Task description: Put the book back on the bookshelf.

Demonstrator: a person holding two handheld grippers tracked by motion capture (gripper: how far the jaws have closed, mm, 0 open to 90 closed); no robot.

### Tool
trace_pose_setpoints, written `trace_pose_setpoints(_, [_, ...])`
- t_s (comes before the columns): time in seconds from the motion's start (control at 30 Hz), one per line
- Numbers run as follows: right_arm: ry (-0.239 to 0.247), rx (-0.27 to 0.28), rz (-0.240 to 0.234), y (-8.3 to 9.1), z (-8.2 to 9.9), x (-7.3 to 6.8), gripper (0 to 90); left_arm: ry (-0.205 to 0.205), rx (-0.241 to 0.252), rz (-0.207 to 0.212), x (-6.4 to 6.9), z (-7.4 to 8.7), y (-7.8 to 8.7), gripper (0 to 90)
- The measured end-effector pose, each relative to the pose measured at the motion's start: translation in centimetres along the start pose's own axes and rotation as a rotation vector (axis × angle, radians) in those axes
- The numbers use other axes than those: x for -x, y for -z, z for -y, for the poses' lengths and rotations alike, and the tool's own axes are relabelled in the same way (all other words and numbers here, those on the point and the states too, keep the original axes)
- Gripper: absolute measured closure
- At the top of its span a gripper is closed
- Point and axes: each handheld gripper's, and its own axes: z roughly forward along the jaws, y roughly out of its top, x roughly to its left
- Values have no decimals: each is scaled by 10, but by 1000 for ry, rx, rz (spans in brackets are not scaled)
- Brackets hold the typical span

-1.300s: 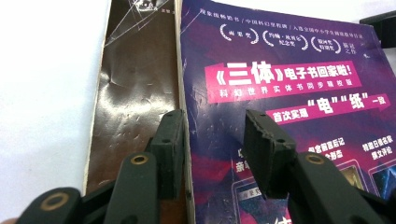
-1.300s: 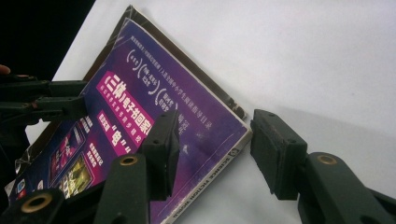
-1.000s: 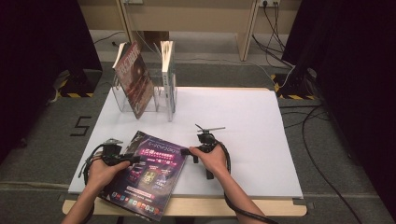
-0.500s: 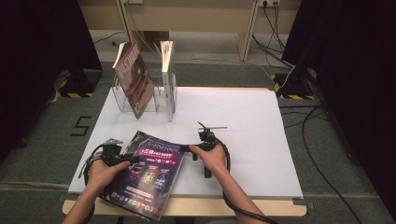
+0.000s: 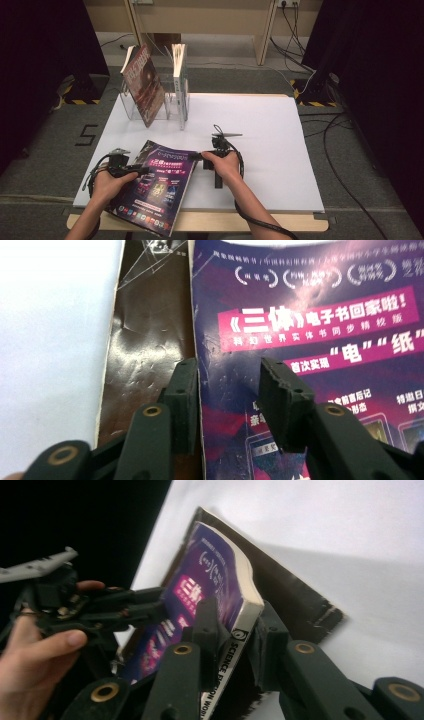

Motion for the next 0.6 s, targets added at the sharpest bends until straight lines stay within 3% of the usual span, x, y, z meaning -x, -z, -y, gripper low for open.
trace_pose_setpoints(0.1, [-41, 23, -46, 5, -3, -5, 800, 3, 51, 4, 1, -5, 9, 571])
trace_pose_setpoints(0.23, [-48, 65, -61, 14, -10, -15, 822, -4, 101, -2, 3, -11, 19, 555])
trace_pose_setpoints(0.43, [25, 148, -50, 28, -21, -39, 831, -15, 157, 2, 10, -19, 28, 546])
trace_pose_setpoints(0.6, [114, 223, -1, 36, -30, -61, 831, -32, 188, 21, 20, -26, 32, 532])
